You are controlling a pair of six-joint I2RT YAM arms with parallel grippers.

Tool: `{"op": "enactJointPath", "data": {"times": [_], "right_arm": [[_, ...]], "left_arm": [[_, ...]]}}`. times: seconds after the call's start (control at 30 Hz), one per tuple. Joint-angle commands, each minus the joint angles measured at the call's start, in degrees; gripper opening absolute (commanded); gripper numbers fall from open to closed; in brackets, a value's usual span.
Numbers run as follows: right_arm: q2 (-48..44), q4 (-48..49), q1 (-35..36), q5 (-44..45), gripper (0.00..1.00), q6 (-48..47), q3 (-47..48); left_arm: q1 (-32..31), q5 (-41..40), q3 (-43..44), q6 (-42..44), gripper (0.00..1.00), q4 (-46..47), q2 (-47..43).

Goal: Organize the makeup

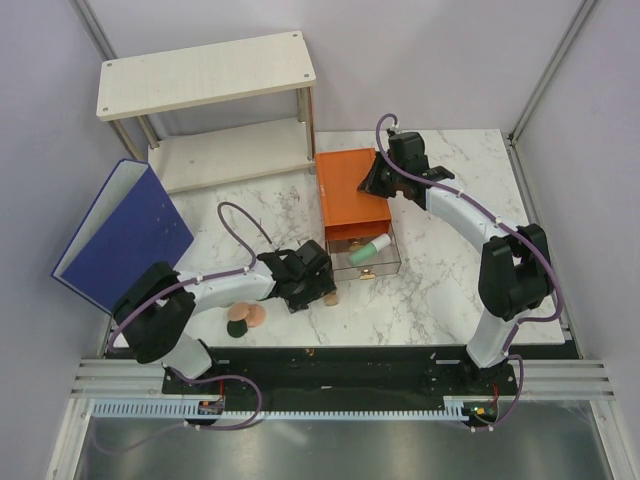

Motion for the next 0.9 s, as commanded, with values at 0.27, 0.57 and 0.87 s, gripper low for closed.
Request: {"op": "enactJointPath", "data": {"times": [0.27,0.57,0.87], "right_arm": [[1.4,-4.7,0.0,-0.1,0.00,-0.2,-1.4],[1.5,-4.5,0.0,-0.4,0.00,-0.1,-1.6],[1.4,-3.7,0.0,-1.0,0.00,0.5,-2.3]], "left_arm": [[0.3,-1.6,3.1,-2.7,0.77,-6.7,5.7],[2.5,-3.1,0.0,-4.4,0.70,-8.9,3.4],[3.5,-4.6,-0.6,0.8,0.70,-9.6,3.7]]}}
